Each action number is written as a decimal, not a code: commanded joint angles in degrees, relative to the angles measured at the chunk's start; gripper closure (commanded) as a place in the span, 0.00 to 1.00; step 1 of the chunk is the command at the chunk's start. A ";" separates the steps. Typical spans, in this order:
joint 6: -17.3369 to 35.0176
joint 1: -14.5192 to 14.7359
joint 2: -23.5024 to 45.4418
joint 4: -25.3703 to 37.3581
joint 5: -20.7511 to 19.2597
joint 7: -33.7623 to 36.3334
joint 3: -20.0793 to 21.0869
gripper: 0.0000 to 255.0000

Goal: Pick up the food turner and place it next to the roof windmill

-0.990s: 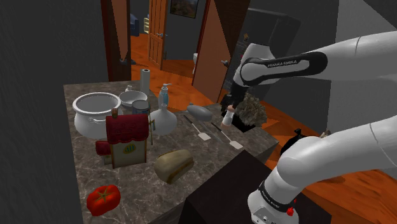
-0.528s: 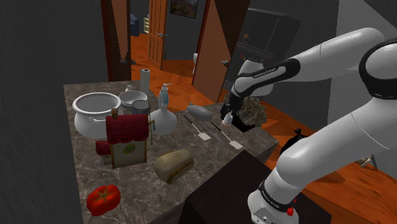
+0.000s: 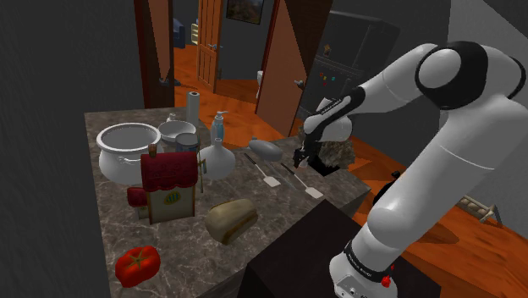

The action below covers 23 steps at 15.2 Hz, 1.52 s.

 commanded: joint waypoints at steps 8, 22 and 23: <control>8.53 -5.62 19.02 8.24 16.30 -16.25 2.86 0.00; 12.50 -8.50 24.76 9.92 20.86 -19.73 6.75 0.00; 12.50 -8.50 24.76 9.92 20.86 -19.73 6.75 1.00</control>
